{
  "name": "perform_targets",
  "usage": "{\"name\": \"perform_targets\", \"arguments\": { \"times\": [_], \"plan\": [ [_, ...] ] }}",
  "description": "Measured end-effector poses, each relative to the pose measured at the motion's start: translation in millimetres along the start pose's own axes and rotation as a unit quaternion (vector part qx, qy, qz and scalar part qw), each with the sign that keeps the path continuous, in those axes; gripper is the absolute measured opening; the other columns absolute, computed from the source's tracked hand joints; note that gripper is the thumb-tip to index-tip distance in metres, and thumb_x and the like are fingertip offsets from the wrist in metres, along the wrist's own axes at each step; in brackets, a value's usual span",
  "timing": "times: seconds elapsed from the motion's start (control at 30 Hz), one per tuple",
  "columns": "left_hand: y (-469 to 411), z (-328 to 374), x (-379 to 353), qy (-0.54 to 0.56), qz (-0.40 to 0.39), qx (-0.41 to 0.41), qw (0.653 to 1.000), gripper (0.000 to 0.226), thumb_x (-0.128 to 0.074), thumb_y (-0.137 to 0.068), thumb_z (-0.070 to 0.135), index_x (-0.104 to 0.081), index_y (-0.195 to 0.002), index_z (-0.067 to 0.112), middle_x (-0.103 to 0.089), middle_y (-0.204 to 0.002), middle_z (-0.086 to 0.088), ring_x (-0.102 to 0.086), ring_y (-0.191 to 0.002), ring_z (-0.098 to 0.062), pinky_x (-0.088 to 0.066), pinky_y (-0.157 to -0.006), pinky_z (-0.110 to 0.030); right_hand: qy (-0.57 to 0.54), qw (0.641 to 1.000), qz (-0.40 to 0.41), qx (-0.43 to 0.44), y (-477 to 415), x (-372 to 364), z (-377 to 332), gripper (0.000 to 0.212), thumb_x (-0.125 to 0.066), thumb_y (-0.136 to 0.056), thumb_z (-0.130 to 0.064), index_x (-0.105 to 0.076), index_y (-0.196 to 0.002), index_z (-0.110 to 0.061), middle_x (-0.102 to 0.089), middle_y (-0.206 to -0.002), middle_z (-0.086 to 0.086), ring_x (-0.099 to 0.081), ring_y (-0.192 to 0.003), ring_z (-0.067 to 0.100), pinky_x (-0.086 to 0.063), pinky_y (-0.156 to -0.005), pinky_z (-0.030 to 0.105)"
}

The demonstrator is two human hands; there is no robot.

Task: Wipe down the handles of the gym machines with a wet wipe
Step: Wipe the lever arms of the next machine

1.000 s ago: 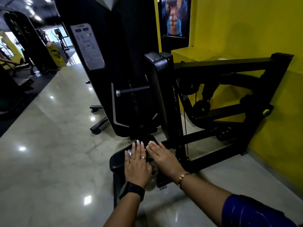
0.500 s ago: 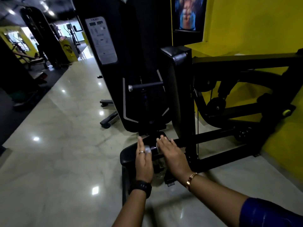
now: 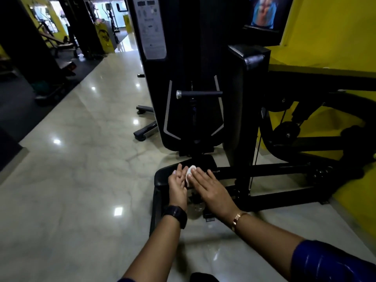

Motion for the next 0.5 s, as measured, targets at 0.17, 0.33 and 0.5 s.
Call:
{"name": "perform_targets", "arguments": {
  "times": [0.17, 0.33, 0.5],
  "plan": [
    [-11, -4, 9, 0.064, 0.021, 0.033, 0.997, 0.06, -0.018, -0.1, 0.045, -0.042, -0.145, 0.014, -0.046, -0.147, -0.013, -0.037, -0.14, -0.028, -0.019, -0.12, -0.045, -0.013, 0.998, -0.029, -0.049, -47, 12, 1, 0.049, -0.034, -0.083, -0.026, -0.066, -0.114, -0.004, -0.068, -0.11, 0.012, -0.065, -0.106, 0.026, -0.041, -0.104, 0.044],
    [-15, -2, 11, 0.09, 0.03, 0.029, 0.995, 0.061, -0.016, -0.101, 0.043, -0.037, -0.146, 0.007, -0.045, -0.144, -0.023, -0.041, -0.137, -0.028, -0.028, -0.115, -0.034, 0.098, 0.982, -0.059, 0.149, -27, -1, -8, 0.039, -0.038, -0.09, -0.018, -0.065, -0.116, -0.005, -0.062, -0.126, 0.014, -0.051, -0.128, 0.03, -0.037, -0.11, 0.045],
    [-13, 2, 10, 0.111, 0.041, 0.039, 0.992, 0.063, -0.017, -0.101, 0.045, -0.039, -0.145, 0.006, -0.047, -0.143, -0.02, -0.045, -0.132, -0.027, -0.03, -0.114, -0.036, 0.154, 0.981, -0.102, 0.061, -53, 0, -9, 0.028, -0.053, -0.088, -0.02, -0.068, -0.108, -0.007, -0.068, -0.109, 0.012, -0.06, -0.115, 0.029, -0.026, -0.115, 0.046]
  ]
}}
Point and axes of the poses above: each hand's wrist, its own y-axis away from the middle knuckle, its own x-axis out of the back of the hand, z = x × y, the point moved 5 cm from there along -y, towards the middle knuckle
